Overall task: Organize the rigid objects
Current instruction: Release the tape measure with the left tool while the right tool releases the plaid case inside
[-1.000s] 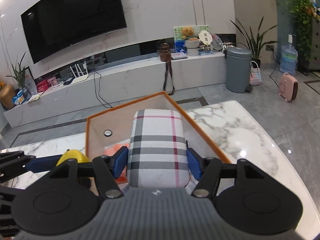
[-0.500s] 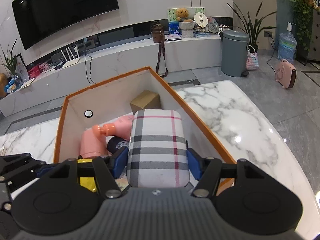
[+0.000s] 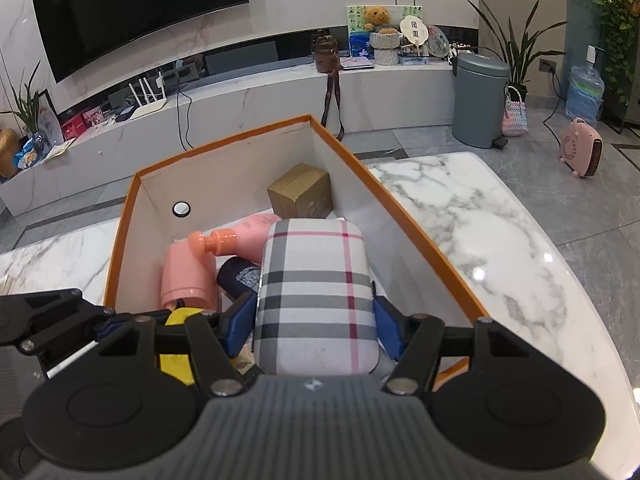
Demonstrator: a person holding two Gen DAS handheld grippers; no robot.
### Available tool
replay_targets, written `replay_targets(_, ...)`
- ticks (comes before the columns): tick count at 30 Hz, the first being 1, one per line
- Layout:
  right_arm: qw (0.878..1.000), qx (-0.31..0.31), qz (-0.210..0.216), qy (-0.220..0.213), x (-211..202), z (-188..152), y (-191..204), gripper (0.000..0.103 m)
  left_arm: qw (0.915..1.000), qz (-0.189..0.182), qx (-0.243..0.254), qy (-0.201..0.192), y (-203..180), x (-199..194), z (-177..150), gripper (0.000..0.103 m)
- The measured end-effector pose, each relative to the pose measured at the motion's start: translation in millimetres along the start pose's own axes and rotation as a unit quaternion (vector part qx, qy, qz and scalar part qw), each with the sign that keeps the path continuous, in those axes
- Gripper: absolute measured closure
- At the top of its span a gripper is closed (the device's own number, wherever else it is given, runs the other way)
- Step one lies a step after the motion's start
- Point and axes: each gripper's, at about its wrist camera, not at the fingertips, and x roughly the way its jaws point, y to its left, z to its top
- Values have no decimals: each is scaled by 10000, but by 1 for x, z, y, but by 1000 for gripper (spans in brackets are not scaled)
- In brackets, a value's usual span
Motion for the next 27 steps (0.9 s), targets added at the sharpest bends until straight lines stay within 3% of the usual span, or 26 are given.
replay_targets(8,9999,-86,-59,89,-1,1,2,38,9999,74,81,26,-4,-1,-1,33)
replay_targets(21,9999,-117,-8,-78,-16,3,4,40,9998,114,-132,-92,2,-16,-4,33)
replay_targets(27,9997,-210,2,-158,-27,3,12,40,9981,-70,-430,-438,5,-40,-14,28)
